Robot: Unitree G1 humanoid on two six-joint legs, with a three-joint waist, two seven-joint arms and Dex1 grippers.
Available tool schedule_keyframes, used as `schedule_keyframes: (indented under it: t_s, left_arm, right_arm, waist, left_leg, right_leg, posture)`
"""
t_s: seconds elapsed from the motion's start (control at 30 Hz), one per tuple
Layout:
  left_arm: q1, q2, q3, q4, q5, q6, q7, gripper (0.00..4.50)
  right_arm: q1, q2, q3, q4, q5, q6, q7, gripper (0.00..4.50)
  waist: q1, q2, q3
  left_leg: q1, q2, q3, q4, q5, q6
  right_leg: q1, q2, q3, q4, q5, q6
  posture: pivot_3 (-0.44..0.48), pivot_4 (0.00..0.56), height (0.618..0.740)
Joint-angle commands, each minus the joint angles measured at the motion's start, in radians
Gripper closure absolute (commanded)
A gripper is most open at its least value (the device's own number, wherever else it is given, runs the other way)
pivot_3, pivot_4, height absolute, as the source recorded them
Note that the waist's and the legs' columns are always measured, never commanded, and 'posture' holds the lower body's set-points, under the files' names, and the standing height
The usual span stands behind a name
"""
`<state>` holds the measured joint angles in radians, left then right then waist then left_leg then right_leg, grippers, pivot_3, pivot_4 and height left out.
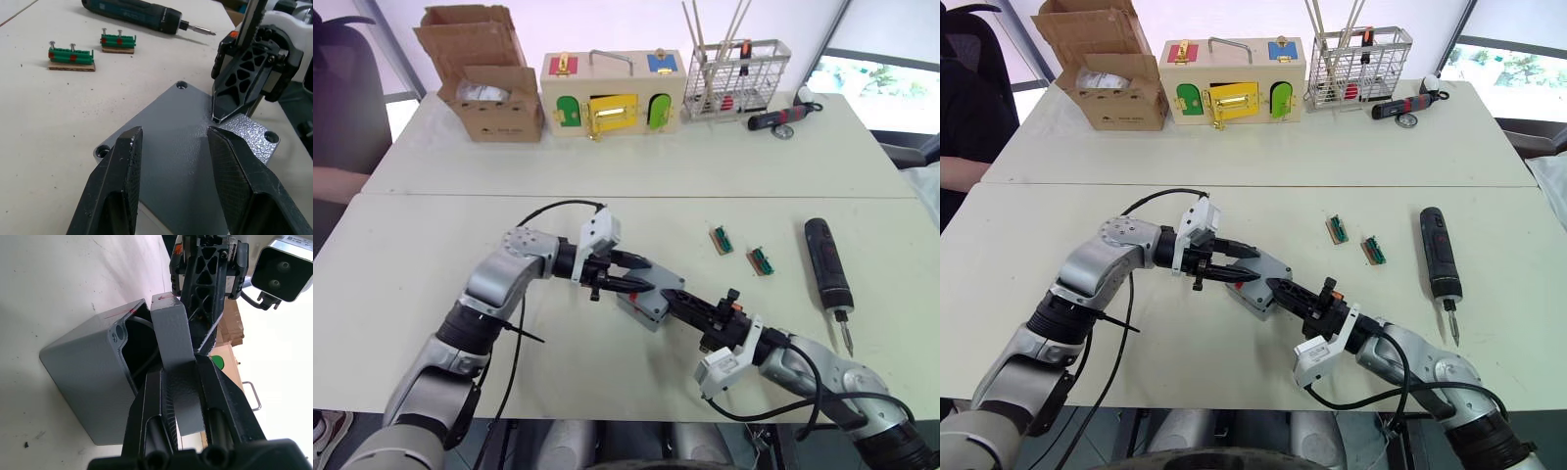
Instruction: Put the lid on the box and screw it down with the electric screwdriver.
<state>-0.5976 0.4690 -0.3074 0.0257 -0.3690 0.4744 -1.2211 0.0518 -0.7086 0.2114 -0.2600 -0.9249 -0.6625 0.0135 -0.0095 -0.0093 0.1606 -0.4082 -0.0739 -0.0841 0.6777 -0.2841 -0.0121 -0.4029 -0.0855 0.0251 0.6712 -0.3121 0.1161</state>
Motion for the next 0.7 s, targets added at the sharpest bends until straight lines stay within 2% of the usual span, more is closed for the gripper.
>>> schedule_keyframes:
  t_s: [0.03, 0.2, 0.4, 0.43, 0.5, 0.57, 0.7]
  left_arm:
    - [0.006, -0.004, -0.038, 0.0, 0.042, -0.033, -0.008, 2.4]
    - [0.022, -0.001, -0.087, 0.015, 0.101, -0.095, -0.018, 2.4]
    - [0.062, 0.005, -0.148, 0.026, 0.165, -0.145, -0.018, 2.47]
    - [0.067, 0.007, -0.155, 0.031, 0.178, -0.158, -0.016, 2.47]
    - [0.075, 0.007, -0.164, 0.037, 0.196, -0.173, -0.015, 2.47]
    - [0.079, 0.008, -0.169, 0.042, 0.21, -0.186, -0.014, 2.47]
    - [0.086, 0.013, -0.189, 0.07, 0.256, -0.231, -0.003, 2.47]
  right_arm:
    - [0.018, -0.009, 0.011, 0.004, -0.009, -0.012, 0.002, 4.38]
    - [0.02, -0.011, 0.012, 0.008, -0.011, -0.011, -0.004, 4.38]
    - [0.027, -0.014, -0.005, 0.003, 0.0, -0.003, -0.008, 1.48]
    - [0.029, -0.016, -0.008, -0.001, -0.003, -0.003, -0.013, 1.16]
    - [0.032, -0.021, -0.015, -0.007, -0.003, -0.005, -0.018, 0.66]
    - [0.035, -0.026, -0.023, -0.013, 0.0, -0.007, -0.022, 0.12]
    - [0.046, -0.047, -0.045, -0.023, 0.012, -0.019, -0.024, 0.02]
  waist:
    - [0.0, 0.0, 0.0]
    - [0.001, 0.0, -0.001]
    - [0.0, -0.004, -0.009]
    - [0.0, -0.004, -0.009]
    - [0.0, -0.003, -0.014]
    - [0.0, -0.003, -0.019]
    - [0.003, -0.003, -0.025]
  left_leg:
    - [0.0, 0.0, 0.0, 0.0, 0.0, 0.0]
    - [0.005, 0.0, -0.001, -0.001, 0.0, 0.0]
    - [0.023, 0.0, 0.0, -0.01, -0.001, 0.002]
    - [0.029, 0.0, 0.0, -0.012, -0.002, 0.004]
    - [0.036, 0.0, 0.0, -0.015, -0.005, 0.009]
    - [0.036, 0.0, -0.001, -0.015, -0.005, 0.009]
    - [0.036, 0.001, -0.001, -0.015, -0.006, 0.01]
  right_leg:
    - [0.0, 0.0, 0.0, 0.0, 0.0, 0.0]
    - [0.006, 0.0, 0.0, -0.002, 0.0, 0.0]
    - [0.022, 0.0, 0.001, -0.008, -0.001, 0.0]
    - [0.028, 0.0, 0.001, -0.009, -0.001, 0.0]
    - [0.036, 0.0, 0.0, -0.013, -0.002, 0.0]
    - [0.036, 0.001, 0.0, -0.015, -0.002, 0.0]
    - [0.037, 0.001, 0.0, -0.016, -0.002, 0.0]
  posture:
    - [0.0, 0.15, 0.74]
    - [0.0, 0.15, 0.74]
    - [0.0, 0.15, 0.74]
    - [0.0, 0.15, 0.74]
    - [0.0, 0.15, 0.74]
    - [0.0, 0.15, 0.74]
    - [0.0, 0.15, 0.74]
